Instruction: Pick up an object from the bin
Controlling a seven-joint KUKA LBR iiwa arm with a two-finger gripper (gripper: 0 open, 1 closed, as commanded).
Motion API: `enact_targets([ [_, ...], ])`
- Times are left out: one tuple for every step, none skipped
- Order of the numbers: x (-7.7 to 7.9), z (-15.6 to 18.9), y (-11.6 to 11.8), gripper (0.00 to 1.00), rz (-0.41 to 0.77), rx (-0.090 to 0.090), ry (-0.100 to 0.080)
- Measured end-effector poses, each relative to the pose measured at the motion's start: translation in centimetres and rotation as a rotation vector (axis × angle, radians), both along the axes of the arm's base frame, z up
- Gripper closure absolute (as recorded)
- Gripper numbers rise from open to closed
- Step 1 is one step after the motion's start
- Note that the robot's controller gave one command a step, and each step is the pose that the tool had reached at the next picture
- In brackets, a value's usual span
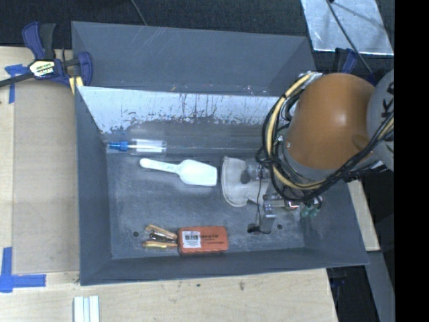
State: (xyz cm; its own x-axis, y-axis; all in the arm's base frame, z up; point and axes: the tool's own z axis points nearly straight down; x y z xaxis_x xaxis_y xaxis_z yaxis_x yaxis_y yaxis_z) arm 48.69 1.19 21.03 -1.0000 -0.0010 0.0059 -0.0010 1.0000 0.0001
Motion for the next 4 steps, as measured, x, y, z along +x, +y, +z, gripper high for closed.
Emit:
enact_targets([
  [0.2, 0.4, 0.0, 0.00, -0.001, 0.000, -0.009],
  [2.4, -5.4, -0.7, 0.00, 0.051, 0.000, -0.016],
  [3.2, -14.0, -3.1, 1.00, 0.022, 0.000, -0.010],
  [3.2, -14.0, -3.1, 1.00, 0.021, 0.000, -0.010],
])
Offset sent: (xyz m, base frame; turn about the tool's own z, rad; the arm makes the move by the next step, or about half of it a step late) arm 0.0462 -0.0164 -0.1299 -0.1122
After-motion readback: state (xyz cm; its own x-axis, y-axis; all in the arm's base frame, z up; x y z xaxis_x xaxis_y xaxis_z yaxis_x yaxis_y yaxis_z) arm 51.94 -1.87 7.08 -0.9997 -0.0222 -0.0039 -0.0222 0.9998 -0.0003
